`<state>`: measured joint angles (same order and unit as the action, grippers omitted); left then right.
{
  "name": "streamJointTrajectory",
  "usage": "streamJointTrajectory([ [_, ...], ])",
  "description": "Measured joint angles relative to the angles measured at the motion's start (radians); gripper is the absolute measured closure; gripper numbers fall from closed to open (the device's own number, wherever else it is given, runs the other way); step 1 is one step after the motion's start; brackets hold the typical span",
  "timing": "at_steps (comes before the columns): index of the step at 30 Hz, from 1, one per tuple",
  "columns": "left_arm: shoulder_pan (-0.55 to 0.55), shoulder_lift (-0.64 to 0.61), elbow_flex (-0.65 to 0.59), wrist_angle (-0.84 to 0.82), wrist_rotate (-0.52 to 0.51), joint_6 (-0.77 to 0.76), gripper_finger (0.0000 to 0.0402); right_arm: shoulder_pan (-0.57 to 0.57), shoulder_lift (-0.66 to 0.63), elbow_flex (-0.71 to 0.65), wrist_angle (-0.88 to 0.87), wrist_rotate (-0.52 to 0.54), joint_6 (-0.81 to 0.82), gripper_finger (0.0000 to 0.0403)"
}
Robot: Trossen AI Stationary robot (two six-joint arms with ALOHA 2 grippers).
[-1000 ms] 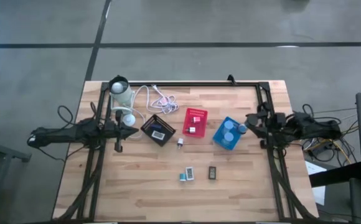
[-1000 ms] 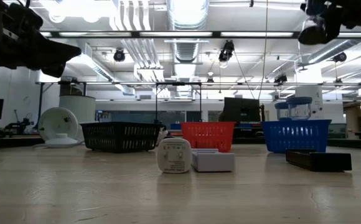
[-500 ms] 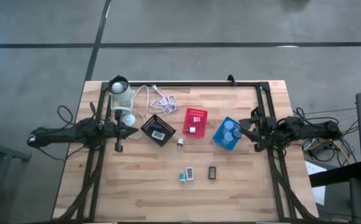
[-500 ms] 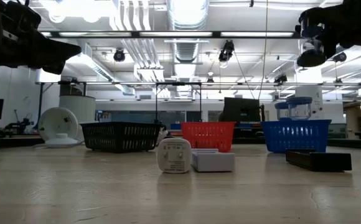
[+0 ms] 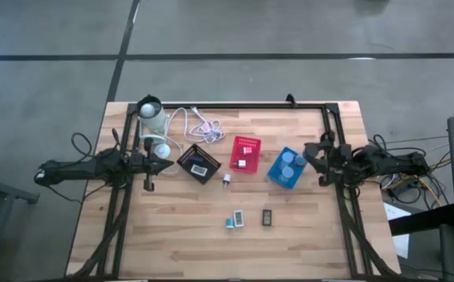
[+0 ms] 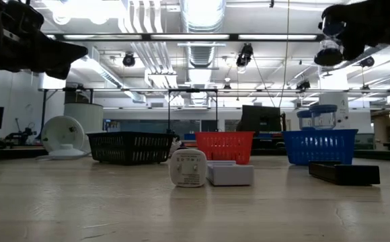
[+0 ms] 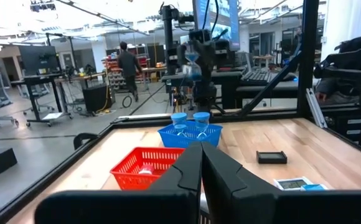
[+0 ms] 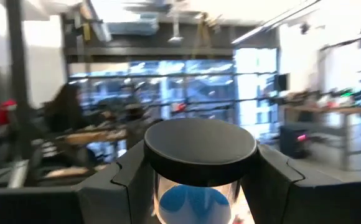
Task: Pick & Place Office items
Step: Put the black hourglass into the blue basket
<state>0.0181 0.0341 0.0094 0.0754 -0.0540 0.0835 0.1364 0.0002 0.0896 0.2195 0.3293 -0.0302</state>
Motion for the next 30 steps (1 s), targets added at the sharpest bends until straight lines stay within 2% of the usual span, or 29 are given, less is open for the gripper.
streamJointTrajectory([
  [4,0.0,0.0,-0.001,-0.011,0.0,-0.03,0.0388,0.0,0.009,0.044,-0.005,0.135,-0.041,0.0216],
  [9,0.0,0.001,-0.001,-0.012,0.001,-0.067,0.0388,0.001,0.052,0.07,-0.066,0.224,-0.027,0.0216],
  [19,0.0,0.001,-0.002,-0.017,0.008,-0.12,0.0388,0.001,0.061,0.072,-0.188,0.218,0.061,0.0216],
  [25,0.0,0.001,-0.002,-0.018,0.011,-0.111,0.0389,0.001,0.061,0.07,-0.327,0.222,0.152,0.0216],
  [30,0.0,0.001,-0.003,-0.017,0.011,-0.082,0.039,0.001,0.062,0.062,-0.365,0.224,0.193,0.0216],
])
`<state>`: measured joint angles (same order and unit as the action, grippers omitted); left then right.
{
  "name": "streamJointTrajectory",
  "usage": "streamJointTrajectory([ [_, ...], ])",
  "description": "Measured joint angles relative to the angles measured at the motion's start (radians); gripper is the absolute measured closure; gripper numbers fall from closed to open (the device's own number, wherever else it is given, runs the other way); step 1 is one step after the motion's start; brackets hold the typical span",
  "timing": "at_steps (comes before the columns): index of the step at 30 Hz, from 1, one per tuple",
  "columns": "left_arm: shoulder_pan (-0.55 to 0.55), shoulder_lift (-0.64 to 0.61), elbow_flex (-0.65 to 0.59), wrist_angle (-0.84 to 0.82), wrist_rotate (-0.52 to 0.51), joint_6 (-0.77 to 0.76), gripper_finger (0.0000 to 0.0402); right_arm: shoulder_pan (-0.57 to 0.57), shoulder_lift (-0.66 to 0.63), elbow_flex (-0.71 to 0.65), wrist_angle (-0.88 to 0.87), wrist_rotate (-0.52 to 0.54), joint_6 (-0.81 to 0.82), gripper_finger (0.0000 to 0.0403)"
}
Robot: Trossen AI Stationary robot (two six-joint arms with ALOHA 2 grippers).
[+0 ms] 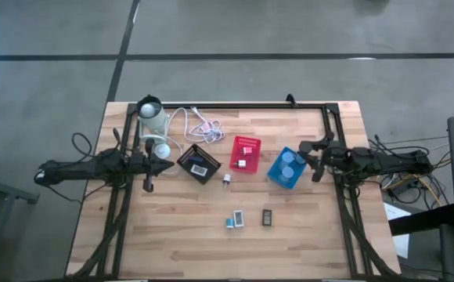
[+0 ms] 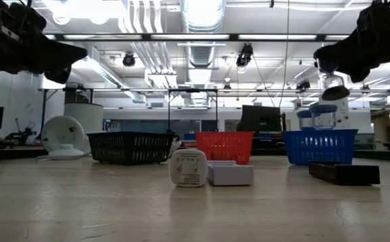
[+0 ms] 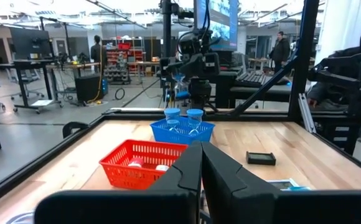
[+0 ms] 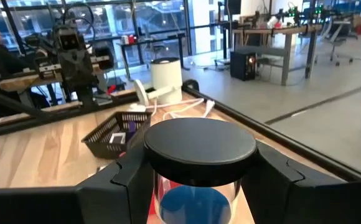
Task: Pick & Place Office items
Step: Put the black hourglass into the blue basket
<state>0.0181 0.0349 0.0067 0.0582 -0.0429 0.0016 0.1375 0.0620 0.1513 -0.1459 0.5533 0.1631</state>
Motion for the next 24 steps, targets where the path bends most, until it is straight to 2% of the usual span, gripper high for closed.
streamJointTrajectory([
  [9,0.0,0.0,0.0,0.034,0.0,0.028,0.0391,0.0,0.001,-0.08,0.006,0.001,0.072,0.0216],
  [13,0.0,0.0,-0.001,0.042,0.0,0.046,0.039,0.002,0.018,-0.094,0.076,0.001,0.061,0.0216],
  [19,0.0,0.001,-0.001,0.043,-0.001,0.05,0.039,0.002,0.06,-0.102,0.089,0.054,0.057,0.0216],
  [24,0.0,0.001,-0.001,0.043,-0.001,0.051,0.039,0.002,0.112,-0.12,0.188,0.084,0.067,0.0216],
])
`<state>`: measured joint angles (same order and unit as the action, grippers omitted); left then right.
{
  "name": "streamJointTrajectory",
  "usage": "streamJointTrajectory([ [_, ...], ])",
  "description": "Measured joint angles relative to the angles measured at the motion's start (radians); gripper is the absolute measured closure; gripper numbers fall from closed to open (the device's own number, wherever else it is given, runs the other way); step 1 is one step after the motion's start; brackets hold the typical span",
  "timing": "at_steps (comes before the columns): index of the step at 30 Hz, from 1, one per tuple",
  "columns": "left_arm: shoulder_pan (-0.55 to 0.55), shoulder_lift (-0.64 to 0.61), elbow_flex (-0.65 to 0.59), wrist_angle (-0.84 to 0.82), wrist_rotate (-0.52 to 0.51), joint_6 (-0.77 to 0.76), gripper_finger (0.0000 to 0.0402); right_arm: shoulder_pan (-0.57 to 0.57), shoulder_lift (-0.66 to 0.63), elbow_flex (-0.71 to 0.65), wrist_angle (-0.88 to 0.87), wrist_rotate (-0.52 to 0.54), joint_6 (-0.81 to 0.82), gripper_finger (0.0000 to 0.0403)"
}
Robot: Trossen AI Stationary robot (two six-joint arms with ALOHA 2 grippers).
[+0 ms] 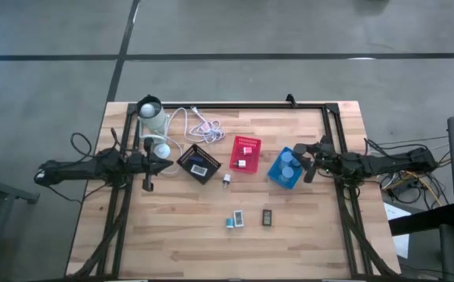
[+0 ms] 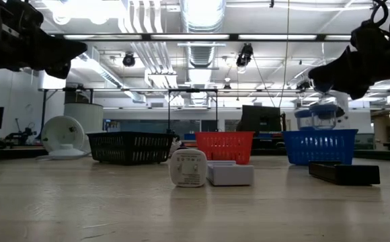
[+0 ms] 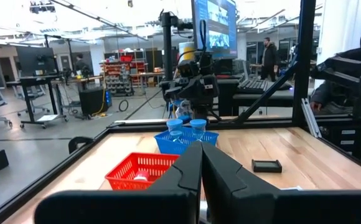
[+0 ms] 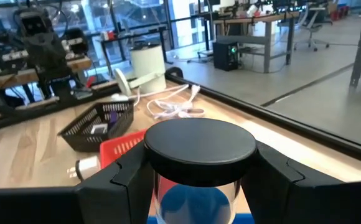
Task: Pick & Place Office items
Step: Put the black hourglass into the blue basket
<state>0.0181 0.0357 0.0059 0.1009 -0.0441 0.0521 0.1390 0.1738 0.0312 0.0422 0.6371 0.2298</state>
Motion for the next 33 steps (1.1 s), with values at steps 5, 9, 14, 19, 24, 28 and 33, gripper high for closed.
streamJointTrajectory([
  [5,0.0,0.0,0.0,0.0,0.0,0.0,0.039,0.0,0.066,-0.006,0.067,-0.001,0.0,0.0216],
  [9,0.0,0.0,0.0,0.002,0.0,0.0,0.039,0.0,0.118,-0.006,0.087,0.002,0.023,0.0216],
  [14,0.0,0.0,0.0,0.002,0.0,0.001,0.039,0.0,0.18,-0.007,0.158,0.02,0.049,0.0216],
  [19,0.0,0.0,0.0,0.002,0.0,0.002,0.039,0.0,0.24,-0.007,0.207,0.052,0.074,0.0216],
  [24,0.0,0.0,0.0,0.002,-0.001,0.003,0.039,0.0,0.284,-0.007,0.171,0.075,0.083,0.0216],
  [28,0.0,0.0,0.0,0.002,-0.001,0.004,0.039,0.0,0.324,-0.007,0.172,0.099,0.117,0.0216],
  [33,0.0,0.0,0.0,0.002,-0.001,0.004,0.039,0.0,0.373,-0.007,0.173,0.145,0.165,0.0216],
])
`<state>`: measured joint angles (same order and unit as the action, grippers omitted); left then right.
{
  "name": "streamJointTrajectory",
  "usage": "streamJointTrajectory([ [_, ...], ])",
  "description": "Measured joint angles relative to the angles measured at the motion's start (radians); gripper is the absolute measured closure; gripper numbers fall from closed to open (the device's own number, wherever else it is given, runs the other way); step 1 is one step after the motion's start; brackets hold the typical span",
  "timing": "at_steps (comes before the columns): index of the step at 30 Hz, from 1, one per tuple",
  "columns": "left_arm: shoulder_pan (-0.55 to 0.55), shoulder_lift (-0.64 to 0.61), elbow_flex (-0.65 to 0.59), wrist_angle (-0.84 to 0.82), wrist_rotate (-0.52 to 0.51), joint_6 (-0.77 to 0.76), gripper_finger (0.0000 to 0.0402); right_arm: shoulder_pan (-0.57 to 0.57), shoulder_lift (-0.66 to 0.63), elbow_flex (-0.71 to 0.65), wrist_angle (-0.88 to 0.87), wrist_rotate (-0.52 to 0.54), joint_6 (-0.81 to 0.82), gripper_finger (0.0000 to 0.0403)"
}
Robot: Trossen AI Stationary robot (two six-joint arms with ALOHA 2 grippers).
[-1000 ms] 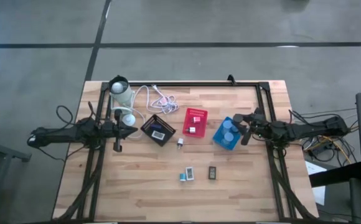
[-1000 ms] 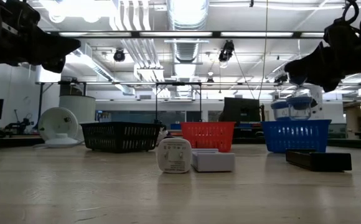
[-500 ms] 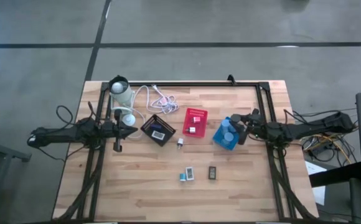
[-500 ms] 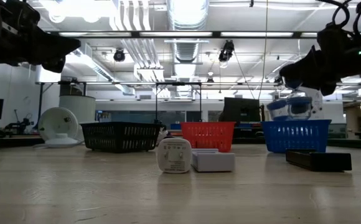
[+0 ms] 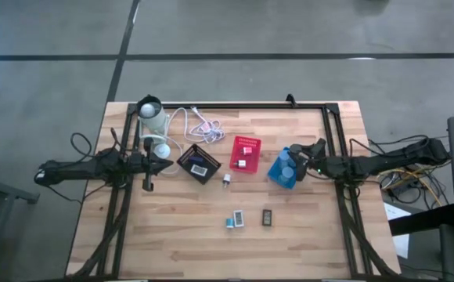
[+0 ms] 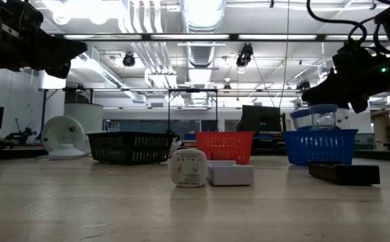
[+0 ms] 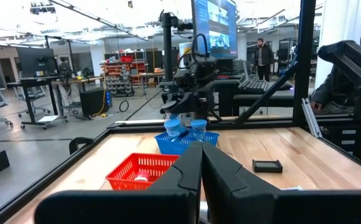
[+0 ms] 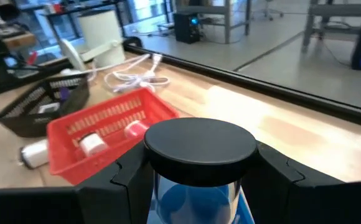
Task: Pick & Place Office items
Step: Put the black hourglass into the blue basket
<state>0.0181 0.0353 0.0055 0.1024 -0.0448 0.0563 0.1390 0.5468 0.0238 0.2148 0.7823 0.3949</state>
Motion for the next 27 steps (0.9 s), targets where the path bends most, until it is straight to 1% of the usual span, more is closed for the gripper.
streamJointTrajectory([
  [8,0.0,0.0,0.0,0.0,0.0,0.001,0.039,0.0,0.073,0.0,0.001,0.009,0.042,0.0216],
  [16,0.0,0.0,0.0,0.0,0.0,0.001,0.039,0.0,0.149,0.002,0.013,0.01,0.046,0.0216],
  [23,0.0,0.0,0.0,0.0,0.0,0.0,0.039,0.0,0.174,0.004,0.014,0.01,0.047,0.0215],
  [27,0.0,0.0,0.0,0.0,0.0,0.0,0.039,0.0,0.173,0.004,0.01,0.005,0.046,0.0208],
])
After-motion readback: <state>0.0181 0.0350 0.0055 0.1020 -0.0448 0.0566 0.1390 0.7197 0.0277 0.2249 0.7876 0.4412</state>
